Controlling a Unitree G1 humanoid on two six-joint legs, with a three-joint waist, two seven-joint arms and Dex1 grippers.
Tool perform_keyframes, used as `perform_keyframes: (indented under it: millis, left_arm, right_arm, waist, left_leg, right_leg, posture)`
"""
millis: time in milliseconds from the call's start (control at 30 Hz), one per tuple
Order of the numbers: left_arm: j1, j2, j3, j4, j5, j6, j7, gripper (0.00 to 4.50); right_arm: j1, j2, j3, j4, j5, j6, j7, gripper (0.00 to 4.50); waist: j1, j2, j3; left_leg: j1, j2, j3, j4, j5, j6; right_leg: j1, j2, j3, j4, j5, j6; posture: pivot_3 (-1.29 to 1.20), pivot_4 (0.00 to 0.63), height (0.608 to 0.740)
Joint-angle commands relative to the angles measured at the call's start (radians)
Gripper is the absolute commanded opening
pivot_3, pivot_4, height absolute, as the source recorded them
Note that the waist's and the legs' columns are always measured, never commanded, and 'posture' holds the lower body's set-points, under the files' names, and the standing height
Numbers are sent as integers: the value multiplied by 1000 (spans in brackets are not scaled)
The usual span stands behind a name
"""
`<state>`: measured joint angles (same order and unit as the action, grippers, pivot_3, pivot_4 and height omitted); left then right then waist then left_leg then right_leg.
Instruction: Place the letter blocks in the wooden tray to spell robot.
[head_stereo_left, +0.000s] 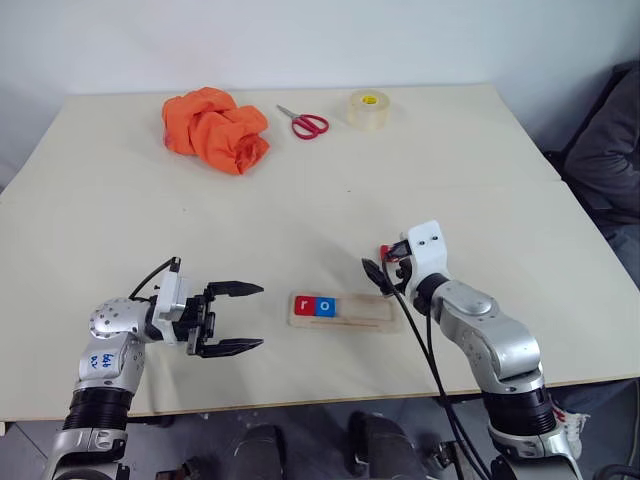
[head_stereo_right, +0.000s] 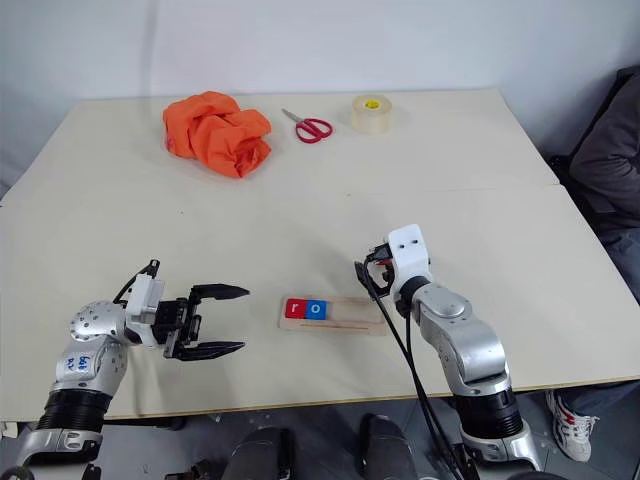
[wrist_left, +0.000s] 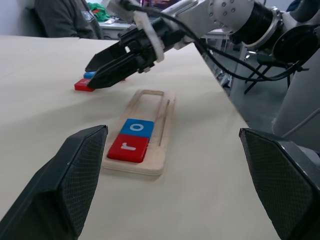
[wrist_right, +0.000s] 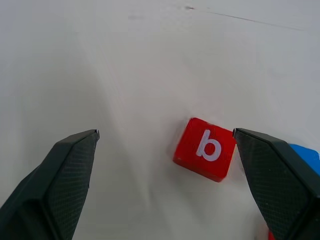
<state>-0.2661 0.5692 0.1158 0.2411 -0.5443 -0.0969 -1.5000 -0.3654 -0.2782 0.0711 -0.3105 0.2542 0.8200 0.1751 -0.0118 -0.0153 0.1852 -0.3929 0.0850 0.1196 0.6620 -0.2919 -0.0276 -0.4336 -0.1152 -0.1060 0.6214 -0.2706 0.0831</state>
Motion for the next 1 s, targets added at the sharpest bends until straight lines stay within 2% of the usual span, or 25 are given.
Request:
perform_keyframes:
  millis: [33, 1000]
  left_arm:
    - [20, 8, 18, -43, -25, -3, -14, 4474]
    - [45, -8, 21, -67, -19, -16, 35, 4474]
  right_arm:
    - [6, 26, -12, -18, -19, -28, -24, 4500]
    - [-79, 175, -26, 162, -77, -26, -86, 4500]
  waist:
    - [-3, 0, 0]
    - [-20, 0, 0]
  left_leg:
    - [0, 0, 0, 0, 0, 0]
    - [0, 0, 0, -1, 0, 0]
  right_leg:
    - [0, 0, 0, 0, 0, 0]
    - [-1, 0, 0, 0, 0, 0]
  posture:
    - [0, 150, 740]
    - [0, 150, 740]
